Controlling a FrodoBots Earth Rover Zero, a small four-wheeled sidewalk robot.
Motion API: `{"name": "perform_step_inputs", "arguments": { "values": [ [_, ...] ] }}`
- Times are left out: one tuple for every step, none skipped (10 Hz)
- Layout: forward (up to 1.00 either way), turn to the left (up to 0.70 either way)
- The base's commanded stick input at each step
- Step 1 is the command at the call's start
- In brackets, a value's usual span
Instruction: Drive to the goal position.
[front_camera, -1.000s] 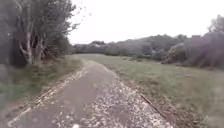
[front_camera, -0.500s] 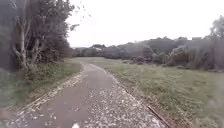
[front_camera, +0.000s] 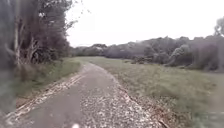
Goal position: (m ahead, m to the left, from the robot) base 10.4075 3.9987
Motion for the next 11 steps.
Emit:
{"name": "perform_step_inputs", "arguments": {
  "values": [
    [0.7, 0.0],
    [0.7, 0.0],
    [0.7, 0.0],
    [0.7, 0.0],
    [0.7, 0.0],
    [0.44, 0.0],
    [0.12, 0.0],
    [0.0, 0.0],
    [0.0, 0.0],
    [0.0, 0.0],
    [0.0, 0.0]
  ]
}}
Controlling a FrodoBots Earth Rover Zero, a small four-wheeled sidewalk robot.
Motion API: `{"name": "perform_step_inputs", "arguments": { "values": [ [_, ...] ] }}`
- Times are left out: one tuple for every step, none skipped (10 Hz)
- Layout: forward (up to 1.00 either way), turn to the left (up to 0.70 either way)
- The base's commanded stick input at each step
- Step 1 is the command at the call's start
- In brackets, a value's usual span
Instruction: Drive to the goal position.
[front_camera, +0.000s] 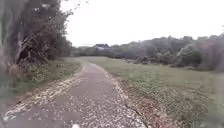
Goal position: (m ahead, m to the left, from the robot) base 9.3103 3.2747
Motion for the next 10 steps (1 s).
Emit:
{"name": "perform_step_inputs", "arguments": {
  "values": [
    [0.0, 0.0],
    [0.0, 0.0],
    [0.0, 0.0],
    [0.0, 0.0],
    [0.0, 0.0],
    [0.25, 0.0],
    [0.55, 0.0],
    [0.7, 0.0],
    [0.7, 0.0],
    [0.7, 0.0]
  ]
}}
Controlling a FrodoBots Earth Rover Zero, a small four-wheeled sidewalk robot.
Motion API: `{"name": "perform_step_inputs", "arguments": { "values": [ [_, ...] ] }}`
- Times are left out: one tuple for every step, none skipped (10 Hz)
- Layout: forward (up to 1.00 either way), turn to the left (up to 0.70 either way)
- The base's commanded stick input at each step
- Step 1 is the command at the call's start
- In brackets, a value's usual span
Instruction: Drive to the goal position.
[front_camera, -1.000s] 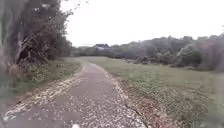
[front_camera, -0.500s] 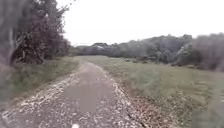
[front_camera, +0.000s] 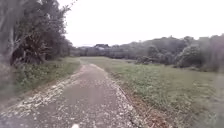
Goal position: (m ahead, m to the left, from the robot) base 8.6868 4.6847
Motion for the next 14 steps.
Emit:
{"name": "perform_step_inputs", "arguments": {
  "values": [
    [0.7, 0.0],
    [0.7, 0.0],
    [0.7, 0.16],
    [0.7, 0.32],
    [0.7, 0.35],
    [0.7, 0.35],
    [0.7, 0.35],
    [0.7, 0.35],
    [0.7, 0.0],
    [0.7, 0.0],
    [0.7, 0.0],
    [0.7, 0.0],
    [0.7, 0.0],
    [0.7, 0.0]
  ]
}}
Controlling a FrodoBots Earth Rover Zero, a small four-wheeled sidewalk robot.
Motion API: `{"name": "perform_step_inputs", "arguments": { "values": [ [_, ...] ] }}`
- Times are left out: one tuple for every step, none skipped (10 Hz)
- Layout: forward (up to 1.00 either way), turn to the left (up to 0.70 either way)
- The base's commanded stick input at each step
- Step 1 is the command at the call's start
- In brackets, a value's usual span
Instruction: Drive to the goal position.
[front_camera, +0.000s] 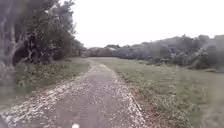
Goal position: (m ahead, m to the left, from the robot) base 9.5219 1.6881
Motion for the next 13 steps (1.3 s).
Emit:
{"name": "perform_step_inputs", "arguments": {
  "values": [
    [0.7, 0.0],
    [0.7, 0.0],
    [0.7, 0.0],
    [0.7, 0.0],
    [0.7, 0.0],
    [0.7, 0.0],
    [0.7, 0.0],
    [0.7, 0.0],
    [0.7, 0.0],
    [0.7, 0.0],
    [0.7, 0.0],
    [0.7, 0.0],
    [0.7, 0.0]
  ]
}}
